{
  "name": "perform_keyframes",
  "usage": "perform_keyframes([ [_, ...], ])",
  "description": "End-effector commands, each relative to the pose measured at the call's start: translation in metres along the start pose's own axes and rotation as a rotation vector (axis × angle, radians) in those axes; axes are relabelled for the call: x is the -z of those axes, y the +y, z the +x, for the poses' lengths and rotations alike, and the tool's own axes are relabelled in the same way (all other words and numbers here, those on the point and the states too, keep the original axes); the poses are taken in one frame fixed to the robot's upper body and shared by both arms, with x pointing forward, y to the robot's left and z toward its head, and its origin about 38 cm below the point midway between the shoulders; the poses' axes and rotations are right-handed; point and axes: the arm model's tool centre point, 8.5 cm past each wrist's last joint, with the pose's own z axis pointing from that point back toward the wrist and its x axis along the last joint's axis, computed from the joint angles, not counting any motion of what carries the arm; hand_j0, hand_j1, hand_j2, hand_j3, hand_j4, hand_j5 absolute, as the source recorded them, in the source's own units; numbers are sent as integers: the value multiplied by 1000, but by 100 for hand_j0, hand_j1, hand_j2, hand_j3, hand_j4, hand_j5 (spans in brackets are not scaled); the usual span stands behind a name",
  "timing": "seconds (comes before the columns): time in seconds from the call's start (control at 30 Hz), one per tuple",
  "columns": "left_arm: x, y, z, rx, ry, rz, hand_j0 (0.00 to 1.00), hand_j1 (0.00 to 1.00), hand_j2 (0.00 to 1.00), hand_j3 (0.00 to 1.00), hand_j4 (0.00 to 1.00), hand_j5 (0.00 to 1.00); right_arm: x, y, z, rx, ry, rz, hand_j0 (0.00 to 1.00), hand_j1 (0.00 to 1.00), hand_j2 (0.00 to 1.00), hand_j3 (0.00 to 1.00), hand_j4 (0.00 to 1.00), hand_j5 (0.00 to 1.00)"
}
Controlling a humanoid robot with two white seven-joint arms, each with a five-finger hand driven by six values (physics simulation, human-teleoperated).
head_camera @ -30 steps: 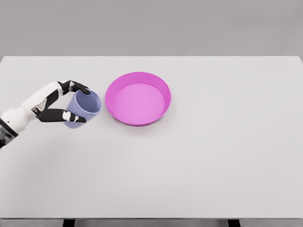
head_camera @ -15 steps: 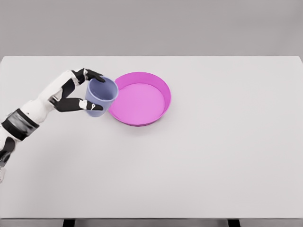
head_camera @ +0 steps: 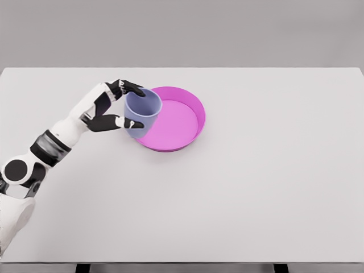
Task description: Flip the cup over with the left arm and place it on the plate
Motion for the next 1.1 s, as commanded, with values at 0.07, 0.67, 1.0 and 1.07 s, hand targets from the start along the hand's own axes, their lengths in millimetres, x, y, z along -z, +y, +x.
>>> perform_keyframes([
  [0.07,11,-7,-3,-33,-45,19,51,51,51,51,51,51,0,0,0,1,0,-1,100,100,100,100,100,100],
  [0.67,51,-28,-54,-122,-162,110,49,49,49,49,49,49,0,0,1,1,-1,1,100,100,100,100,100,100],
  [1.0,59,-25,-77,-110,-99,128,49,49,49,49,49,49,0,0,0,-1,0,-1,100,100,100,100,100,100],
  [1.07,57,-23,-82,-109,-91,135,49,49,49,49,49,49,0,0,1,1,-1,1,100,100,100,100,100,100],
])
